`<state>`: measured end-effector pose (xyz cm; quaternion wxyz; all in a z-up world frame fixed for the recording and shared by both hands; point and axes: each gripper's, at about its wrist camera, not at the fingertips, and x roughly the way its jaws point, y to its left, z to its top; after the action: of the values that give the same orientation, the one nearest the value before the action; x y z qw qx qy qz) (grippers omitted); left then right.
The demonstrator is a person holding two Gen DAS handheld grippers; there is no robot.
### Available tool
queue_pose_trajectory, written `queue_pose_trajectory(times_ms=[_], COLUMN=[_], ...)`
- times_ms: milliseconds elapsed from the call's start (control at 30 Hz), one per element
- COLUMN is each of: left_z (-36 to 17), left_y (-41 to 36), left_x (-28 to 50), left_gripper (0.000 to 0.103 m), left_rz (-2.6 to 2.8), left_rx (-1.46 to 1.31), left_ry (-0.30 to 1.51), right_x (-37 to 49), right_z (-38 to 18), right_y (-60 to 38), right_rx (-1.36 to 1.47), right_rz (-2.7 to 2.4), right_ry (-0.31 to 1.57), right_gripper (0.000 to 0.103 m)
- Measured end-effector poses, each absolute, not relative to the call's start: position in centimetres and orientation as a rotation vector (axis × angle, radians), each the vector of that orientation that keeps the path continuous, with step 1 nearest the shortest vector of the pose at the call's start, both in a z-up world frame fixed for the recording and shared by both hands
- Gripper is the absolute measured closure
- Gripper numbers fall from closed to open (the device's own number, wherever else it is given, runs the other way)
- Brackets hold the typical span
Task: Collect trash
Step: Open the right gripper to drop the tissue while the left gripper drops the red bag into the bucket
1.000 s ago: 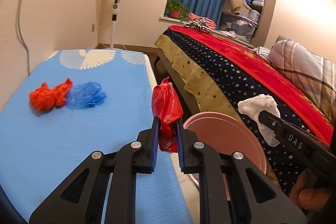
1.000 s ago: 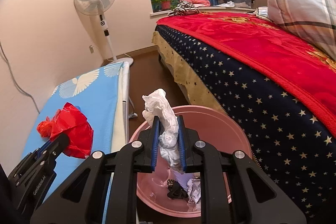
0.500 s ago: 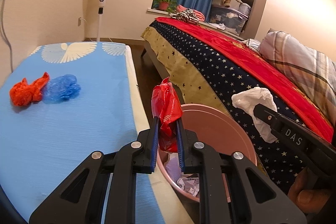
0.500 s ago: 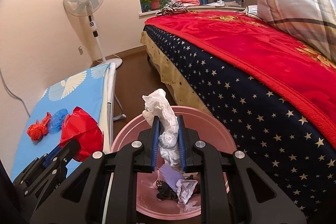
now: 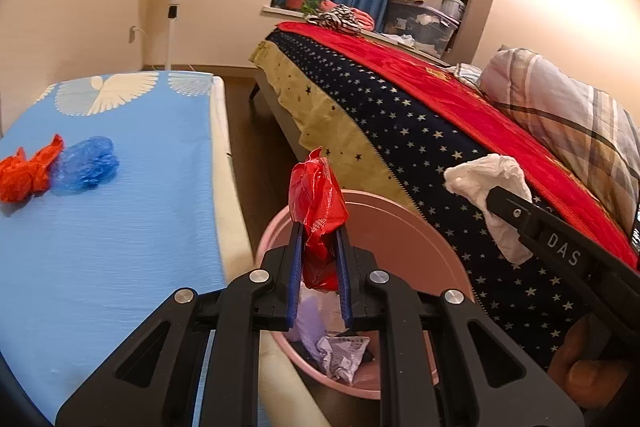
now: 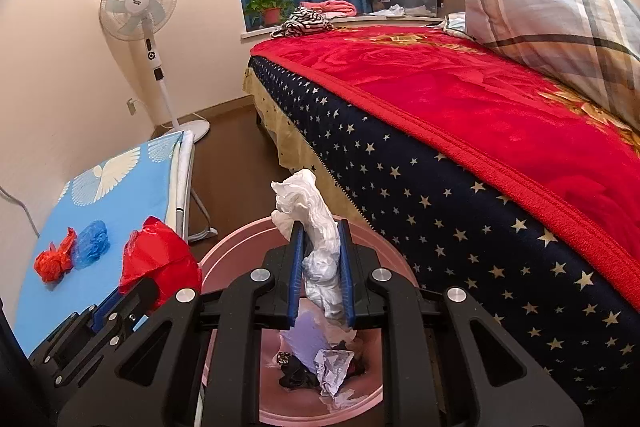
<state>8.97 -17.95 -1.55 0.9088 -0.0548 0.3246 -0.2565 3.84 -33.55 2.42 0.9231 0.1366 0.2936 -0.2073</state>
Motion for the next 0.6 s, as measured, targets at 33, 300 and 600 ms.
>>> queue_pose_trajectory(times_ms=[33, 300, 600], left_z=[-1.6, -1.8, -0.7], left_y=[-18.2, -17.4, -15.0], left_x=[9.0, 8.8, 7.8], left_gripper=[0.087, 0.06, 0.06], left_rz=[-0.545, -0.562, -0.532], left_rx=[-0.114, -0.129, -0.13], left_ry=[0.676, 0.705, 0.67], right_x=[3.8, 3.1, 2.8], right_z=[2.4, 2.9, 3.2], right_y=[-33.6, -33.4, -32.1], right_rx=[0.278, 0.268, 0.264], right_rz=[-0.429, -0.47, -0.41], right_ry=[0.602, 0.582, 0.589], right_gripper=[0.083, 0.057, 0.051])
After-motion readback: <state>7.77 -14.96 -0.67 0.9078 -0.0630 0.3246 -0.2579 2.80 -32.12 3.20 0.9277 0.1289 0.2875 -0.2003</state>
